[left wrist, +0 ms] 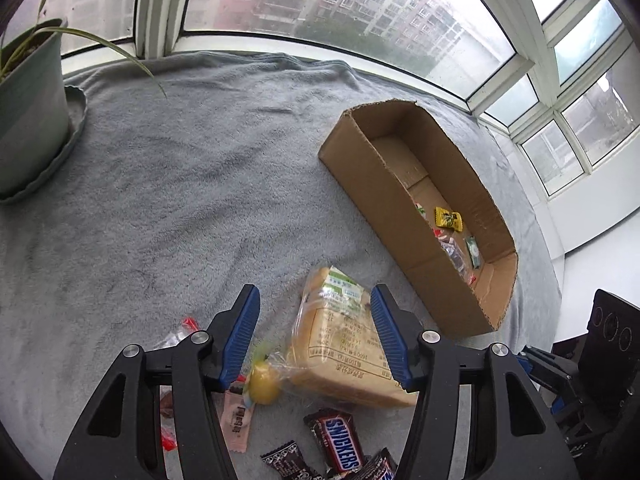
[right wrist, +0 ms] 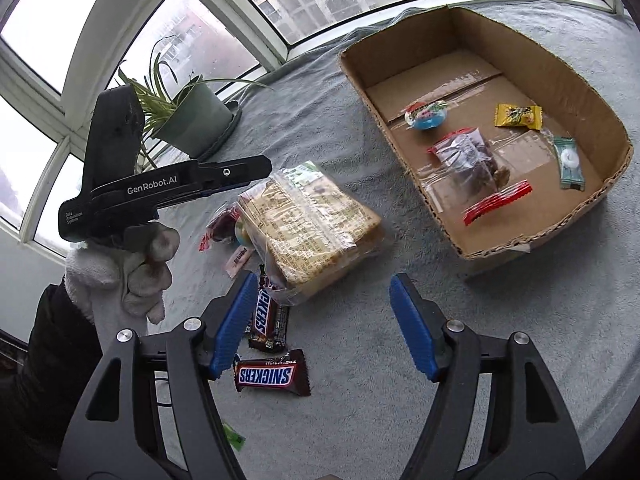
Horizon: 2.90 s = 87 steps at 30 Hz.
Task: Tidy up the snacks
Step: 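Grasp the bagged bread loaf with the left tool, then carry the bread loaf over the box and release it inside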
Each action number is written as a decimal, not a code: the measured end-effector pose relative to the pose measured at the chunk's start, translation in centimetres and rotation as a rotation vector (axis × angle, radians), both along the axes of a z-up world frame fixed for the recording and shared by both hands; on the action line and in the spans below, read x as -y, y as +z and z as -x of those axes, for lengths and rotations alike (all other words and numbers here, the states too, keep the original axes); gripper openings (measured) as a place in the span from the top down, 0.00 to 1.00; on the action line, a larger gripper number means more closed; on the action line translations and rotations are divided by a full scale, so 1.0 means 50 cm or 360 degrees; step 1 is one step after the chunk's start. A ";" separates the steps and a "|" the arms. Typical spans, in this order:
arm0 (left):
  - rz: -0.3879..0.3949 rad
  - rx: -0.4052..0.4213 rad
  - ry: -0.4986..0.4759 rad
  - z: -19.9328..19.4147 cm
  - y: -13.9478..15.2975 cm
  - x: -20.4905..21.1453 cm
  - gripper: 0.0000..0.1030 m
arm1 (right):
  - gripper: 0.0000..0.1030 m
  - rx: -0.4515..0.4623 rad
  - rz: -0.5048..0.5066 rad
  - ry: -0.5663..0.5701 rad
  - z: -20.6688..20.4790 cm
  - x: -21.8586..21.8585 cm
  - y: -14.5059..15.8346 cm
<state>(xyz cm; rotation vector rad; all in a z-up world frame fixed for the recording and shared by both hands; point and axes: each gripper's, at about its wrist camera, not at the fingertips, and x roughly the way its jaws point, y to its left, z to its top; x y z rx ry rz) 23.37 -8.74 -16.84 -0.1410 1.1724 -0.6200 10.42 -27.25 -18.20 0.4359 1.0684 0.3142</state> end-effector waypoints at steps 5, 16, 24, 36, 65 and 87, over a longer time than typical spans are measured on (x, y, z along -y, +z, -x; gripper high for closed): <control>0.0023 -0.0054 -0.0033 0.011 -0.015 0.006 0.45 | 0.31 -0.0038 -0.0069 -0.0006 -0.019 -0.013 -0.020; 0.0015 -0.0078 -0.0066 0.022 -0.026 0.009 0.45 | 0.37 -0.0093 -0.0074 0.0011 -0.057 -0.042 -0.058; -0.0017 -0.0072 -0.0109 0.032 -0.034 0.016 0.56 | 0.49 -0.0151 -0.0108 0.0043 -0.064 -0.045 -0.080; 0.0017 -0.0056 -0.0094 0.051 -0.021 0.004 0.58 | 0.52 -0.0103 -0.0053 0.0104 -0.059 -0.058 -0.062; 0.0188 0.0217 -0.0149 0.043 0.131 0.099 0.58 | 0.52 0.0224 0.0160 -0.0007 -0.061 0.067 0.113; 0.0107 0.0270 -0.0218 -0.054 0.116 0.266 0.58 | 0.52 0.0244 0.0426 -0.0050 -0.180 0.176 0.093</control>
